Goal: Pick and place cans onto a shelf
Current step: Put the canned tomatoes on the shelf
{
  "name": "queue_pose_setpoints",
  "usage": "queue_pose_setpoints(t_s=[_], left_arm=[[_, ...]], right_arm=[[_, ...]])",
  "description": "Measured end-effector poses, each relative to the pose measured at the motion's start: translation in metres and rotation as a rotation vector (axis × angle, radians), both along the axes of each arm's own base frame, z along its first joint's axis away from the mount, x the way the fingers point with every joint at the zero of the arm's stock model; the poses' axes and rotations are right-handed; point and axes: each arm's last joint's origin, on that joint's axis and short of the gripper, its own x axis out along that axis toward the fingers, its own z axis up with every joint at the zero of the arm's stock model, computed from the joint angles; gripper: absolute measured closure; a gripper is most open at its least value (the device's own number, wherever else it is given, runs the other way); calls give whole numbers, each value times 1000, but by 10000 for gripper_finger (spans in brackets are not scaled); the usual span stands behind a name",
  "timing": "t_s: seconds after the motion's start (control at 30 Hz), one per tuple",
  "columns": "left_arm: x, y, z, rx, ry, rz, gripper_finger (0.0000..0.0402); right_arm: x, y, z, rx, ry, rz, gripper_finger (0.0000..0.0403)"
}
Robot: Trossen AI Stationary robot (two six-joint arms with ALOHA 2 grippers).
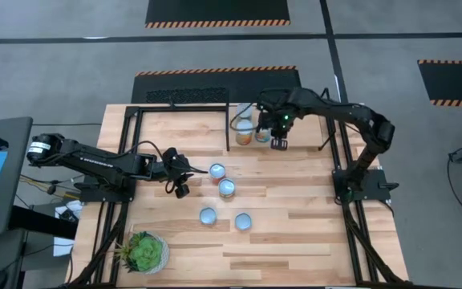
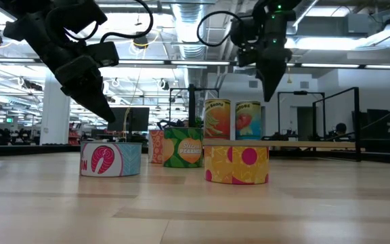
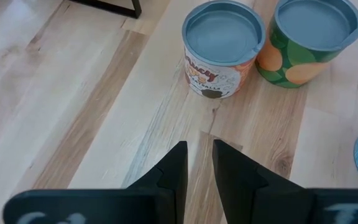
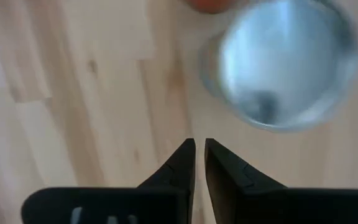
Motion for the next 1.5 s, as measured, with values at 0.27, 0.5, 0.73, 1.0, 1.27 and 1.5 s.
queue_pose_setpoints(t_s=[0.27, 0.5, 0.73, 1.0, 1.27, 1.5], left_arm=[[0, 0, 0, 0, 0, 0, 336], [0, 0, 0, 1, 0, 0, 336], [0, 0, 0, 1, 0, 1, 336], [0, 0, 0, 1, 0, 1, 336], [0, 0, 0, 2, 0, 2, 336], [0, 0, 0, 2, -1, 2, 336]], right_arm=[[9, 12, -25, -19, -27, 69, 343], [16, 8, -27, -108, -83, 84, 343], [15, -4, -26, -134, -119, 59, 343], [12, -19, -24, -167, -159, 35, 343], [13, -28, -22, -200, -198, 32, 343], [13, -31, -21, -217, -219, 33, 343]])
